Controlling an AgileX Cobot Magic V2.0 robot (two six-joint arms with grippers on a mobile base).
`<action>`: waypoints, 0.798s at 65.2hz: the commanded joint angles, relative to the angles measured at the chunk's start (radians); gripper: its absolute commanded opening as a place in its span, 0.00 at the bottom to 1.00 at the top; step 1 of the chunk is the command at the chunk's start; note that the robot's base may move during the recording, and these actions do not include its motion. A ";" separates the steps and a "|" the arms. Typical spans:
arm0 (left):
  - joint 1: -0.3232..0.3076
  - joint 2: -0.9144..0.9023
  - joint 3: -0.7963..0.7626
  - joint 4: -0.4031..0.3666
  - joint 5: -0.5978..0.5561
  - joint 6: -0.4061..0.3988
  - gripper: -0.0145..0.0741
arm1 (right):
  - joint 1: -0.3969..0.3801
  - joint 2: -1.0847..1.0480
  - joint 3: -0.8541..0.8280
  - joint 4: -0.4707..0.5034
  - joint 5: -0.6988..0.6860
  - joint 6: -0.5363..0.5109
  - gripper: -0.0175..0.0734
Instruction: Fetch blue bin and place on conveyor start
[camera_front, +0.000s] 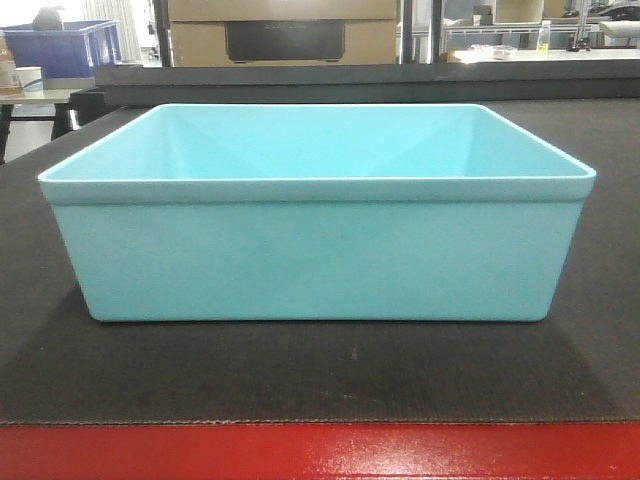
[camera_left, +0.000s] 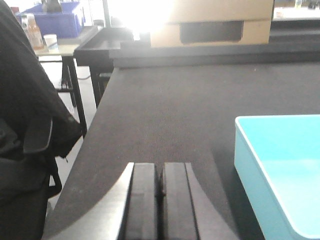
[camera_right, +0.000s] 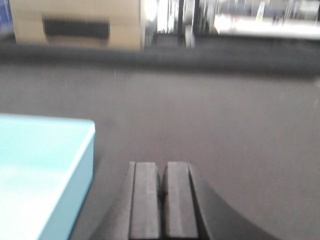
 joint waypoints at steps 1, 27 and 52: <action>0.002 -0.016 0.003 0.002 -0.015 0.004 0.04 | -0.004 -0.045 0.001 -0.008 -0.046 -0.007 0.02; 0.002 -0.016 0.003 0.002 -0.014 0.004 0.04 | -0.004 -0.056 0.001 -0.008 -0.047 -0.007 0.02; 0.002 -0.016 0.003 0.002 -0.016 0.004 0.04 | -0.004 -0.056 0.001 -0.008 -0.047 -0.007 0.01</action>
